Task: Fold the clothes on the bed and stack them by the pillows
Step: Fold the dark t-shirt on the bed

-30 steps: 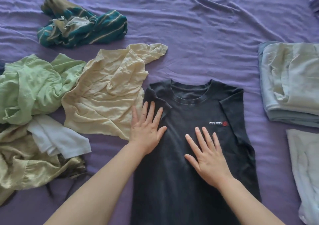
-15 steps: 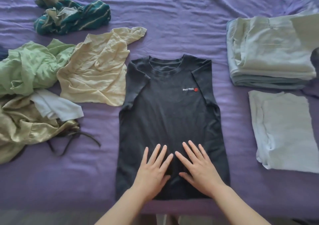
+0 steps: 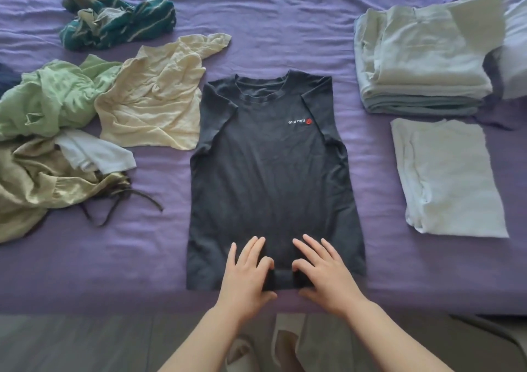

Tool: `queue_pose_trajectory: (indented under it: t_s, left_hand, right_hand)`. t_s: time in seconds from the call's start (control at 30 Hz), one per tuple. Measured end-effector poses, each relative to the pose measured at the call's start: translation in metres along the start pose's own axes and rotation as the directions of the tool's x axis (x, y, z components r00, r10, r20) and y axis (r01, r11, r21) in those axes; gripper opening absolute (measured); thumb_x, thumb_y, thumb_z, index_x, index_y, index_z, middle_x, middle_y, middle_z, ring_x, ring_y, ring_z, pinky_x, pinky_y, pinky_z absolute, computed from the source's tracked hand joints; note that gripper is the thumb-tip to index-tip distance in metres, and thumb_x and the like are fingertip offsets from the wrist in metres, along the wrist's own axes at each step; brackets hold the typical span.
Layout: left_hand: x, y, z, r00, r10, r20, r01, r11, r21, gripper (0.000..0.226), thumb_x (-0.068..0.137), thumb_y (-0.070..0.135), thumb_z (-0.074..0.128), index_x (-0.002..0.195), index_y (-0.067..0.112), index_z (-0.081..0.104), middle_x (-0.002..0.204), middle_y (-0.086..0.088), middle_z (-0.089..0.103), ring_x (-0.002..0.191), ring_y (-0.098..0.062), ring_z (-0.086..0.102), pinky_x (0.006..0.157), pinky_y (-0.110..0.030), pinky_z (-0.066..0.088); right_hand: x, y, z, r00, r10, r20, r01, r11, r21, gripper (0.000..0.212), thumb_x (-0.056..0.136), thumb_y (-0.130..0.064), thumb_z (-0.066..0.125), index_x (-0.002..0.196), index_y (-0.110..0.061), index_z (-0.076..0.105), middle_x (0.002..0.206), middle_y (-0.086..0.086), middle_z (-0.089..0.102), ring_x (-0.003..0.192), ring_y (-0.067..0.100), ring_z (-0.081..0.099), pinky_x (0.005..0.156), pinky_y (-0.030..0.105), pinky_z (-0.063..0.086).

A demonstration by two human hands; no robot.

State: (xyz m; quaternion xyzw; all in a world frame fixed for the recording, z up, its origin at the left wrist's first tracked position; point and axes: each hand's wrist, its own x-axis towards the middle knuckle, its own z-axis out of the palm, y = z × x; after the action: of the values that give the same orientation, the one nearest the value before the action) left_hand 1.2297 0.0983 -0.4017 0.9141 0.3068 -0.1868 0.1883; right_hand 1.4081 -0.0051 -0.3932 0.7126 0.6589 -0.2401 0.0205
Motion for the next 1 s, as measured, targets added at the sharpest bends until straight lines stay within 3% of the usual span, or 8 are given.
queue_pose_trajectory:
  t_s: [0.1, 0.17, 0.3, 0.37, 0.53, 0.67, 0.77, 1.0]
  left_hand:
    - [0.003, -0.002, 0.001, 1.0, 0.016, -0.024, -0.015, 0.999, 0.05, 0.05, 0.07, 0.056, 0.064, 0.111, 0.03, 0.05, 0.158, -0.004, 0.014, 0.147, -0.017, 0.006, 0.115, -0.05, 0.002]
    - [0.004, -0.004, -0.004, 0.999, 0.014, -0.043, -0.012, 0.999, 0.047, 0.051, 0.052, 0.055, 0.08, 0.092, 0.027, 0.064, 0.142, -0.01, 0.047, 0.134, -0.022, 0.042, 0.105, -0.054, 0.034]
    - [0.003, -0.005, -0.007, 0.958, 0.061, -0.28, -0.066, 0.998, -0.006, 0.031, 0.043, 0.021, 0.089, 0.067, 0.021, 0.068, 0.112, -0.008, 0.069, 0.103, -0.023, 0.066, 0.081, -0.048, 0.054]
    - [0.008, -0.005, -0.01, 0.951, 0.05, -0.305, -0.062, 0.998, -0.028, 0.02, 0.051, 0.015, 0.085, 0.064, 0.018, 0.069, 0.108, -0.006, 0.069, 0.098, -0.022, 0.067, 0.079, -0.042, 0.054]
    - [0.023, -0.013, -0.031, 0.992, -0.009, -0.122, 0.001, 0.998, -0.062, 0.02, 0.089, 0.022, 0.046, 0.105, 0.02, 0.057, 0.122, 0.009, 0.053, 0.113, -0.016, 0.045, 0.083, -0.027, 0.034]
    - [0.036, -0.023, -0.061, 0.99, -0.116, -0.074, 0.098, 0.972, -0.215, 0.022, 0.086, 0.009, 0.044, 0.101, 0.021, 0.054, 0.106, 0.004, 0.058, 0.101, -0.02, 0.05, 0.078, -0.029, 0.037]
    - [0.055, -0.034, -0.091, 0.975, -0.21, -0.069, 0.182, 0.939, -0.293, 0.021, 0.09, 0.014, 0.045, 0.103, 0.022, 0.058, 0.108, 0.003, 0.061, 0.101, -0.021, 0.055, 0.077, -0.031, 0.039]
    - [0.103, -0.062, -0.14, 0.906, -0.42, -0.054, 0.423, 0.902, 0.08, 0.029, 0.085, 0.01, 0.045, 0.11, 0.022, 0.055, 0.115, -0.001, 0.06, 0.108, -0.024, 0.056, 0.083, -0.034, 0.036]
  right_hand:
    - [0.003, -0.002, 0.001, 0.998, 0.004, -0.068, -0.005, 1.0, -0.01, 0.046, 0.043, -0.043, 0.083, 0.083, -0.034, 0.061, 0.132, 0.0, 0.057, 0.124, 0.024, 0.052, 0.1, 0.045, 0.039]
    - [0.003, -0.002, 0.004, 0.99, -0.007, -0.142, 0.005, 1.0, -0.016, 0.039, 0.049, -0.04, 0.082, 0.082, -0.032, 0.064, 0.131, 0.001, 0.058, 0.123, 0.026, 0.053, 0.099, 0.046, 0.041]
    - [0.005, -0.009, 0.005, 0.973, 0.021, -0.229, -0.025, 1.0, -0.017, 0.026, 0.056, -0.027, 0.083, 0.078, -0.026, 0.069, 0.123, 0.004, 0.063, 0.116, 0.029, 0.058, 0.094, 0.05, 0.046]
    - [0.006, -0.013, 0.004, 0.975, 0.02, -0.222, -0.026, 0.999, -0.025, 0.029, 0.054, -0.029, 0.084, 0.079, -0.024, 0.069, 0.121, 0.004, 0.065, 0.114, 0.029, 0.06, 0.091, 0.049, 0.048]
    - [0.01, -0.01, -0.014, 0.985, 0.009, -0.172, -0.021, 0.997, -0.069, 0.037, 0.048, -0.024, 0.087, 0.081, -0.018, 0.071, 0.108, 0.001, 0.07, 0.101, 0.025, 0.066, 0.075, 0.036, 0.056]
    - [0.031, 0.013, -0.043, 0.983, 0.13, -0.126, -0.108, 0.979, 0.173, 0.018, 0.091, -0.024, 0.057, 0.107, -0.021, 0.065, 0.114, -0.01, 0.058, 0.104, 0.015, 0.056, 0.071, 0.027, 0.044]
    - [0.054, 0.035, -0.075, 0.978, 0.198, -0.06, -0.17, 0.937, 0.306, 0.015, 0.092, -0.029, 0.055, 0.105, -0.027, 0.063, 0.105, -0.009, 0.06, 0.099, 0.013, 0.056, 0.076, 0.03, 0.046]
    - [0.109, 0.071, -0.115, 0.929, 0.369, -0.036, -0.353, 0.91, 0.217, 0.027, 0.09, -0.016, 0.046, 0.113, -0.029, 0.053, 0.115, -0.004, 0.063, 0.104, 0.023, 0.057, 0.076, 0.032, 0.046]
